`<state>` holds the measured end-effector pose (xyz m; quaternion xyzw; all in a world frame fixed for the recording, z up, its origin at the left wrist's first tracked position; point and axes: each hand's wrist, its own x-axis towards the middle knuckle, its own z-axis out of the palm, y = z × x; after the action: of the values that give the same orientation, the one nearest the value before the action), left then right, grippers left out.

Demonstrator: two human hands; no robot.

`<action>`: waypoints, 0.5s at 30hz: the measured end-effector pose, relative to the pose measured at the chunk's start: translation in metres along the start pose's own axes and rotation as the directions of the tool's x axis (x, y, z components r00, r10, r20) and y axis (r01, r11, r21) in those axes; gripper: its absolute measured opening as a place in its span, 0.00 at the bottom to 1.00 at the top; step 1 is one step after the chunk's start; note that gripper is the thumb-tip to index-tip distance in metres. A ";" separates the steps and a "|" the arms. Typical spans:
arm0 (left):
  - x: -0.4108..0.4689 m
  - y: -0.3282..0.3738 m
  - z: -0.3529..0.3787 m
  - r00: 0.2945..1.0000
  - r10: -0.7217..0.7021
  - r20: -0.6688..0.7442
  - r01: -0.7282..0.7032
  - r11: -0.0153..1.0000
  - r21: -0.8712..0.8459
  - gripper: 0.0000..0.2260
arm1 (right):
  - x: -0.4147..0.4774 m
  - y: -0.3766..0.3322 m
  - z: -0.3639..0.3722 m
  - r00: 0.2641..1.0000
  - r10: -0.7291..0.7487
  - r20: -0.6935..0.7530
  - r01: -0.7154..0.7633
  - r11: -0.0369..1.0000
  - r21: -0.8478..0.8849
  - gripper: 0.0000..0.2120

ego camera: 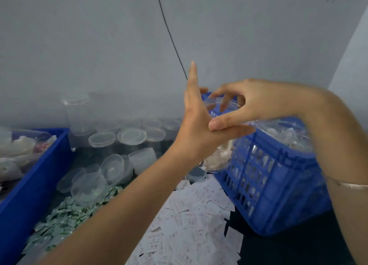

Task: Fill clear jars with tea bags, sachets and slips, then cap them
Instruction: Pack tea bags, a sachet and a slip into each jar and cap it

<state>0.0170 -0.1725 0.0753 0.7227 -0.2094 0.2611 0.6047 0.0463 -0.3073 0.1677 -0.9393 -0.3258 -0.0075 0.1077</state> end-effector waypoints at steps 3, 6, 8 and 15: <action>0.029 0.005 0.033 0.998 0.038 0.047 -0.039 0.999 0.021 0.65 | -0.003 0.034 -0.033 0.990 0.045 0.135 -0.051 0.998 0.041 0.51; 0.058 0.008 0.063 0.995 0.066 0.081 -0.067 0.998 0.006 0.66 | -0.003 0.066 -0.059 0.975 0.093 0.200 -0.111 0.990 0.082 0.47; 0.078 0.009 0.076 0.991 0.120 0.052 -0.121 0.993 0.011 0.66 | -0.001 0.087 -0.070 0.978 0.115 0.171 -0.139 0.981 0.136 0.45; 0.139 -0.002 0.110 0.992 0.124 0.009 -0.123 0.989 -0.080 0.59 | 0.016 0.135 -0.087 0.973 0.186 -0.139 -0.150 0.960 0.238 0.36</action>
<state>0.1396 -0.2785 0.1468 0.6856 -0.2679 0.2845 0.6142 0.1470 -0.4191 0.2276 -0.9416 -0.2337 -0.0367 0.2397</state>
